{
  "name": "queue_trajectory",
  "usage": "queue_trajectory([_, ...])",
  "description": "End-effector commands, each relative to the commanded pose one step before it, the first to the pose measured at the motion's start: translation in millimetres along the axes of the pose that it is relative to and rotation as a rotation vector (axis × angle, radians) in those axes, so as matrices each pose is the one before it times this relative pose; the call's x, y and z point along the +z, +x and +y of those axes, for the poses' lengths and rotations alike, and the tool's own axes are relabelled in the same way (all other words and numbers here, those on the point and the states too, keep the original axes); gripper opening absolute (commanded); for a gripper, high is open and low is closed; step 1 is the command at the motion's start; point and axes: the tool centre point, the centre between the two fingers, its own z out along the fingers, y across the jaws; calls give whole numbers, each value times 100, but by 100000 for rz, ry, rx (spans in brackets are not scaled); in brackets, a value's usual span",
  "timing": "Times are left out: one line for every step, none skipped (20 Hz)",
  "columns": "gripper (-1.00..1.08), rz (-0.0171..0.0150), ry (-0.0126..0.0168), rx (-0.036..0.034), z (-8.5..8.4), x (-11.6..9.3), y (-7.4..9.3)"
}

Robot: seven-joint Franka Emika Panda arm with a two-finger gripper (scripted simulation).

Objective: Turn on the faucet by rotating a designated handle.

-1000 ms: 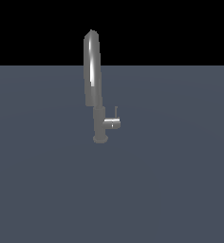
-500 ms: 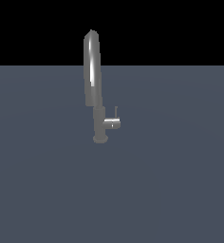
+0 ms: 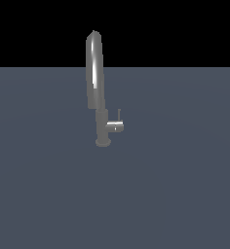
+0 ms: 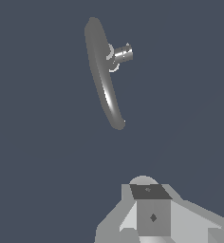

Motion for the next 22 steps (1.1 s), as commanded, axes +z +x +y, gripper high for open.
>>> queue_trajectory([-100,-3647,3349,3419,-139,312,1482])
queue_trajectory([-100,-1474,1364,1364,-61,117,595])
queue_trajectory([-100,-1483,1374,1372,-61,118,599])
queue_trajectory([-100,-1492,1383,1379,-62,118,602])
queue_trajectory([-100,-1501,1393,1386,-62,119,606])
queue_trajectory([-100,-1510,1403,1393,-63,119,610])
queue_trajectory([-100,-1519,1413,1400,-63,119,613])
queue_trajectory([-100,-1528,1422,1406,-63,120,616])
queue_trajectory([-100,-1536,1432,1413,-64,120,620])
queue_trajectory([-100,-1545,1442,1419,-64,120,623])
queue_trajectory([-100,-1554,1451,1425,-64,120,626])
queue_trajectory([-100,-1563,1461,1431,-65,121,629])
queue_trajectory([-100,-1572,1471,1437,-65,121,633])
queue_trajectory([-100,-1581,1480,1443,-65,121,636])
queue_trajectory([-100,-1591,1490,1449,-65,122,639])
queue_trajectory([-100,-1601,1500,1456,-66,122,642])
queue_trajectory([-100,-1611,1511,1463,-66,122,646])
queue_trajectory([-100,-1621,1521,1469,-66,123,649])
queue_trajectory([-100,-1632,1532,1477,-66,123,653])
queue_trajectory([-100,-1644,1543,1484,-66,124,656])
queue_trajectory([-100,-1656,1554,1493,-67,124,660])
queue_trajectory([-100,-1669,1566,1502,-67,125,664])
